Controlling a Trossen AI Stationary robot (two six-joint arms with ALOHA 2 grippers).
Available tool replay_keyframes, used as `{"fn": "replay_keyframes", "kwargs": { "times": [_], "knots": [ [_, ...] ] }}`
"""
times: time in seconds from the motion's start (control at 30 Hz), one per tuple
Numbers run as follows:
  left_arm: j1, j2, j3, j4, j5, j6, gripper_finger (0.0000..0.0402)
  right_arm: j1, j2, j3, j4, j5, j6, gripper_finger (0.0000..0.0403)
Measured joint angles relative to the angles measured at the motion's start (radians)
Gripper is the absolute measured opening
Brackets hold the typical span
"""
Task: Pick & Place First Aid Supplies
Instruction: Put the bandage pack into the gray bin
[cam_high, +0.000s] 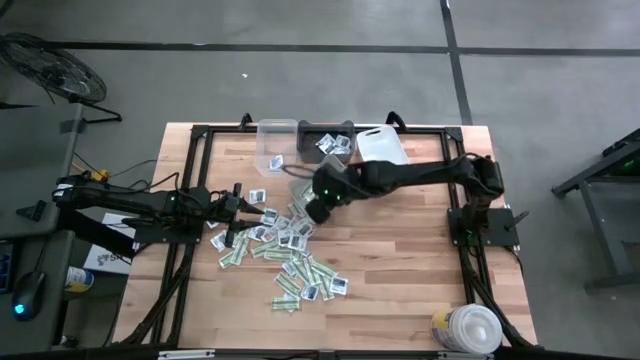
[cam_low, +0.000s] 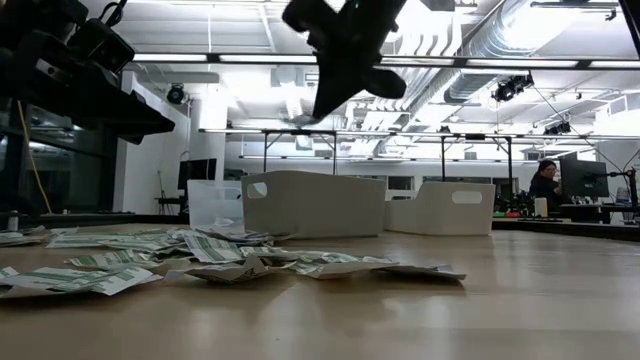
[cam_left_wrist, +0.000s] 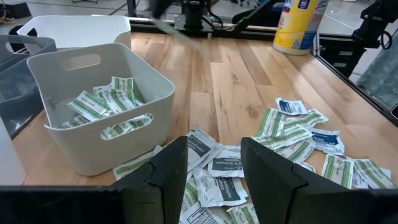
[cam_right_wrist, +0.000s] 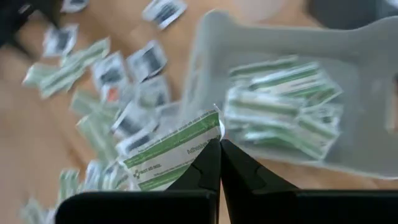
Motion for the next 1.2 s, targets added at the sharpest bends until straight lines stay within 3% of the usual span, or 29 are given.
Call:
{"fn": "replay_keyframes", "kwargs": {
  "times": [0.27, 0.63, 1.2],
  "knots": [
    [0.000, 0.000, 0.000, 0.000, 0.000, 0.000, 0.0149, -0.082, 0.001, -0.013, -0.019, 0.099, 0.118, 0.0000],
    [0.000, 0.000, 0.000, 0.000, 0.000, 0.000, 0.0149, -0.128, 0.007, -0.298, 0.336, 0.030, 0.301, 0.0000],
    [0.000, 0.000, 0.000, 0.000, 0.000, 0.000, 0.0149, -0.127, 0.006, -0.343, 0.383, 0.085, 0.358, 0.0013]
  ]
}}
